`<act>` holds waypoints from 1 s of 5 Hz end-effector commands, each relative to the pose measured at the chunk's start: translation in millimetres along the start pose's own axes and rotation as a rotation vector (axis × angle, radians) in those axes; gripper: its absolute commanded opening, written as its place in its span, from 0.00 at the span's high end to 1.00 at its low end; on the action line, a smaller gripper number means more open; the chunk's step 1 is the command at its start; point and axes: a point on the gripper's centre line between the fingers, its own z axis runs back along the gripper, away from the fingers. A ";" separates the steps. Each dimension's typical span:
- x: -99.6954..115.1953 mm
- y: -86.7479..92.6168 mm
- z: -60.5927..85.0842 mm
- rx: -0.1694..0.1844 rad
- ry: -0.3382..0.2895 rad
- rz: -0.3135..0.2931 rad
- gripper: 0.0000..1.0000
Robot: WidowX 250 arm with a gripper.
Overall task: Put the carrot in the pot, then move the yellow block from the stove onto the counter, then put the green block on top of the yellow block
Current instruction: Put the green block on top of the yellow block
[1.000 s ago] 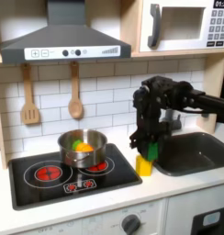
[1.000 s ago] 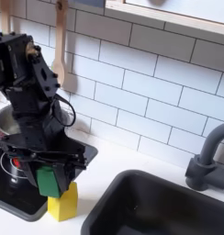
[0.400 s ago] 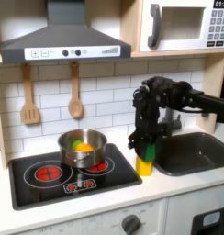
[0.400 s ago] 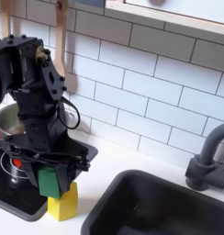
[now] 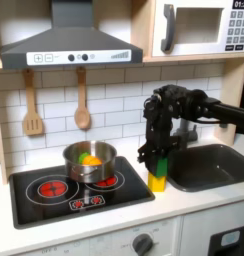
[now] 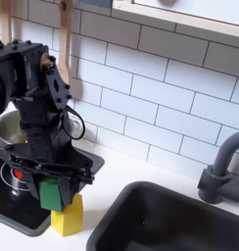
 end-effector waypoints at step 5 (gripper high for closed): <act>-0.8 -13.0 -2.7 -0.011 0.008 -0.016 1.00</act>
